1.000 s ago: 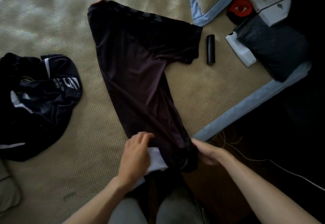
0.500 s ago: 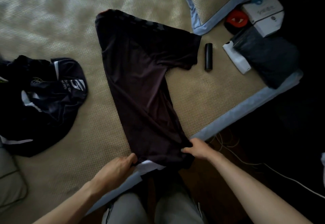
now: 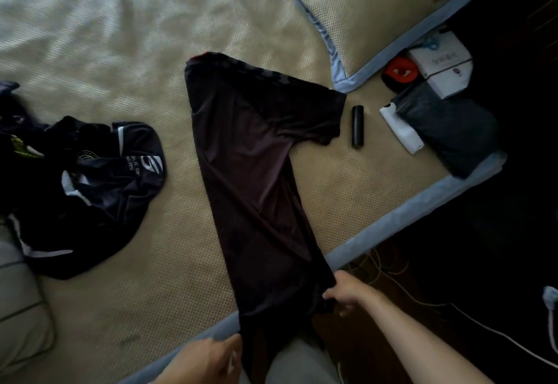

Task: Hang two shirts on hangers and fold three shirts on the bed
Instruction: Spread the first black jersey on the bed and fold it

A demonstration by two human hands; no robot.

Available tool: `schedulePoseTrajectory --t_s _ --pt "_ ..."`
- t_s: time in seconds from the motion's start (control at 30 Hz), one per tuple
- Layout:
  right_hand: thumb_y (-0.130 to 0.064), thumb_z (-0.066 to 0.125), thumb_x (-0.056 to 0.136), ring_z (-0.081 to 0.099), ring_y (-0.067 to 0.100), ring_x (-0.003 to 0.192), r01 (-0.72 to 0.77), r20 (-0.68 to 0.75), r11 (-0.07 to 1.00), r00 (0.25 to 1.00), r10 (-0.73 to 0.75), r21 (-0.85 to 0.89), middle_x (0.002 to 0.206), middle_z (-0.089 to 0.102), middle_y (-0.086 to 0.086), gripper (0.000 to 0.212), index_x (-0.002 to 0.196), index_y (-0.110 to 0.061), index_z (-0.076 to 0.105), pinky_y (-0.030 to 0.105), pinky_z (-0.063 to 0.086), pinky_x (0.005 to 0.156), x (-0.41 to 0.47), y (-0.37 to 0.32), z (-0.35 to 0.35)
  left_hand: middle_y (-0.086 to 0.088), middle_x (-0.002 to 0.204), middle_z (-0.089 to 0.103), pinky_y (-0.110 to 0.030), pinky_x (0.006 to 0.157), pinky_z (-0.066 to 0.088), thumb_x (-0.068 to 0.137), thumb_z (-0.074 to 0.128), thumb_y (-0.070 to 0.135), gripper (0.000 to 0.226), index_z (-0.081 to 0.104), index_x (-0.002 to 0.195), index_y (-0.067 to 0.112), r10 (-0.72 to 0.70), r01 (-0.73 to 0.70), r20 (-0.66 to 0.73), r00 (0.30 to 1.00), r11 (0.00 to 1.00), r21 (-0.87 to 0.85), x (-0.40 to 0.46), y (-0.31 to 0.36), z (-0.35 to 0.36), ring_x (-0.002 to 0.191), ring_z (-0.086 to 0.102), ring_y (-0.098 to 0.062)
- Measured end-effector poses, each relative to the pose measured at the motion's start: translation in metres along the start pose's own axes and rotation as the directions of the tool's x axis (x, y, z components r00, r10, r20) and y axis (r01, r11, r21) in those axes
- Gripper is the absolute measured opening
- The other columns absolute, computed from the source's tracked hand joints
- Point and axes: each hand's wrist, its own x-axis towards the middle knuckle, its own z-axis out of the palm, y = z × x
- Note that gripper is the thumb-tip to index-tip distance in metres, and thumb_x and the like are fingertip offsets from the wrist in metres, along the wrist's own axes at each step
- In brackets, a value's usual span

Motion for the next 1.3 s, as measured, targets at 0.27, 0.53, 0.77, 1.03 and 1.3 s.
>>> schedulePoseTrajectory --t_s 0.27,0.53,0.77,1.03,1.3 --pt "-0.03 0.07 0.09 0.064 0.018 0.071 -0.086 0.01 0.908 0.995 0.099 -0.411 0.092 0.065 0.009 0.025 0.099 -0.007 0.065 0.031 0.053 0.07 0.013 -0.05 -0.049 0.003 0.104 0.064 -0.032 0.063 0.04 0.092 0.044 0.035 0.012 0.045 0.102 0.028 0.139 -0.096 -0.29 0.947 0.983 0.159 0.092 -0.012 -0.102 0.091 0.068 -0.022" --pt "-0.023 0.063 0.095 0.071 0.023 0.085 0.425 -0.344 0.437 0.904 -0.254 0.793 0.096 0.073 0.013 0.024 0.111 -0.005 0.065 0.029 0.056 0.078 0.056 -0.169 -0.135 -0.005 0.164 0.036 -0.05 0.12 0.028 0.092 0.056 0.034 0.065 0.043 0.153 0.018 0.111 0.064 -0.732 0.672 0.976 0.206 0.227 -0.011 -0.245 0.15 0.036 -0.026" --pt "-0.042 0.065 0.093 0.06 0.031 0.126 0.251 -0.445 -0.413 0.75 -0.49 0.876 0.132 0.066 0.014 0.05 0.132 -0.011 0.063 0.044 0.04 0.112 0.107 -0.228 -0.189 0.006 0.172 -0.007 -0.063 0.12 -0.014 0.102 0.029 0.056 0.069 0.001 0.163 0.038 0.005 0.055 -0.786 0.619 0.997 0.05 0.328 -0.007 -0.315 0.159 -0.008 -0.022" --pt "-0.033 0.076 0.079 0.07 0.022 0.106 0.721 -0.624 -0.25 0.688 0.37 0.647 0.12 0.07 0.008 0.05 0.121 -0.009 0.066 0.041 0.054 0.099 0.13 -0.279 -0.21 -0.009 0.172 -0.007 -0.078 0.111 -0.014 0.099 0.016 0.063 0.07 0.0 0.162 0.038 -0.095 0.271 -0.807 0.582 0.959 0.082 0.375 0.007 -0.303 0.155 -0.011 -0.046" --pt "-0.015 0.06 0.088 0.045 0.015 0.139 0.76 -0.668 0.446 0.021 -0.744 -0.474 0.149 0.051 0.004 0.064 0.149 -0.016 0.044 0.026 0.033 0.115 0.086 -0.284 -0.165 -0.006 0.157 0.045 -0.049 0.116 0.035 0.096 0.036 0.039 0.061 0.044 0.152 0.019 -0.248 -0.055 -0.938 0.242 0.962 -0.269 0.286 -0.049 -0.337 0.143 0.044 -0.025"
